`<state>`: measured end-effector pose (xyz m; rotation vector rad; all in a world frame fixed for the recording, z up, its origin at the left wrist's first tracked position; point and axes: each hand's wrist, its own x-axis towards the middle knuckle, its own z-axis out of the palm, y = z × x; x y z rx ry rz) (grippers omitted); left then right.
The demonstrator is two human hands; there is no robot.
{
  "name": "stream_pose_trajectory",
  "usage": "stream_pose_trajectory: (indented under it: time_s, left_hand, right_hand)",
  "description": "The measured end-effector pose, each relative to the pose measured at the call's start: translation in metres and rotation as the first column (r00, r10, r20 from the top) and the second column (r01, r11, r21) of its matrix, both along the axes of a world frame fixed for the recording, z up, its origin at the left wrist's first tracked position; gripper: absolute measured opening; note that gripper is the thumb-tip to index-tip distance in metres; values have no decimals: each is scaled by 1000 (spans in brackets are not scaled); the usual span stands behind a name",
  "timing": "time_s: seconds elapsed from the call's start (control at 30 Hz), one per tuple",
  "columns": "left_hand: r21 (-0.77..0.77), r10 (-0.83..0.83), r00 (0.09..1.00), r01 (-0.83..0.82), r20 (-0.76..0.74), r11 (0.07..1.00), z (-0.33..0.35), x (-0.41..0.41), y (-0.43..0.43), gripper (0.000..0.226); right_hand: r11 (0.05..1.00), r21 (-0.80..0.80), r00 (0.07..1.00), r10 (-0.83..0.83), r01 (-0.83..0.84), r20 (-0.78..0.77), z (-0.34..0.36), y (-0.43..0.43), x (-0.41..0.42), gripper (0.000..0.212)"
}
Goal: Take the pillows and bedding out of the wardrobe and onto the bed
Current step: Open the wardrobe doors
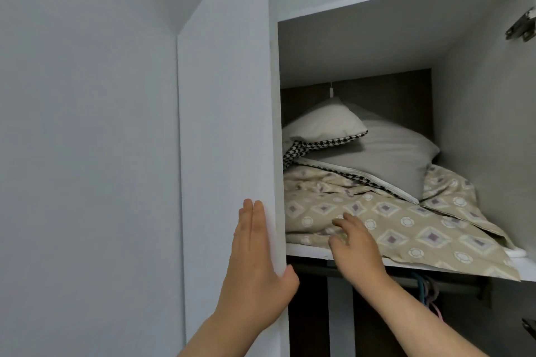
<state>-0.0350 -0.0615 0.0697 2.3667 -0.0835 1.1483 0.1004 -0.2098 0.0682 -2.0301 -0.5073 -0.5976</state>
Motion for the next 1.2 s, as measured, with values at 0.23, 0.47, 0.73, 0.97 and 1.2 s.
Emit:
stream_pose_trajectory:
  time_s: [0.23, 0.47, 0.73, 0.97, 1.2]
  left_hand:
    - [-153, -51, 999, 51, 2, 987, -2, -87, 52, 100]
    - [-305, -58, 997, 39, -54, 952, 2, -155, 100, 79]
    - [-508, -148, 989, 134, 13, 851, 4, -203, 159, 70]
    - [-651, -79, 991, 128, 104, 748, 11, -219, 208, 40]
    - [-607, 34, 999, -39, -19, 794, 15, -232, 187, 63]
  right_hand:
    - [490, 566, 624, 780, -663, 56, 91, 107, -138, 39]
    - [396, 498, 500, 862, -772, 90, 90, 169, -201, 60]
    - [487, 472, 549, 836, -735, -8, 88, 240, -238, 36]
    - [545, 397, 566, 821, -739, -75, 92, 293, -280, 46]
    - [608, 371, 621, 778, -702, -99, 88, 296, -276, 47]
